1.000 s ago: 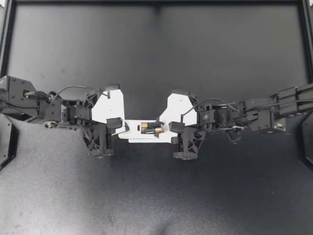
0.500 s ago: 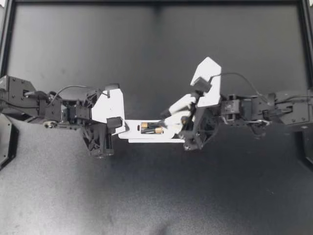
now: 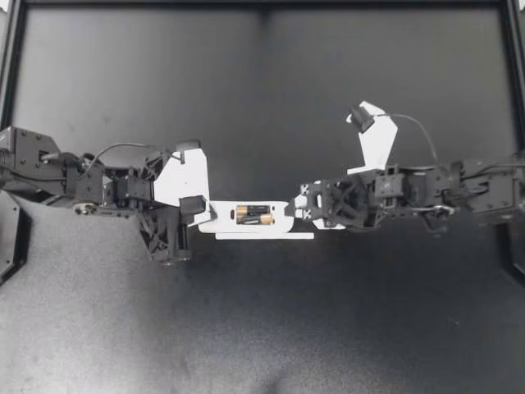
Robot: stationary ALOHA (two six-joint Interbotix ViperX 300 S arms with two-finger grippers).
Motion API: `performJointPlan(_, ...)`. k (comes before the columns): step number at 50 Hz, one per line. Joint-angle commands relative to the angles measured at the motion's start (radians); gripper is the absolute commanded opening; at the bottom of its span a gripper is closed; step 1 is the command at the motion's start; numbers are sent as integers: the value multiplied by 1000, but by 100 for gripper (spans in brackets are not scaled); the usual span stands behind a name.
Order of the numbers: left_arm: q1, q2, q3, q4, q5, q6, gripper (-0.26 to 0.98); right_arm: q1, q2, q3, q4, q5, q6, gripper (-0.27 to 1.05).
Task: Place the battery into the slot of the remote controller.
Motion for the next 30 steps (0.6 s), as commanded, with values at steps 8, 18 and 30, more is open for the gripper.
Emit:
performJointPlan(8,3,-2,-3,-2,5,0,-18,3,31,-55,-2,-3,-2,-13)
performJointPlan(18,3,0,-3,-2,3,0,-18,3,66,-78,-2,-5,-5,-13)
performJointPlan(30,2,2,-2,-2,5,2,-18,3,89,-95,-5,-3,-8,-13)
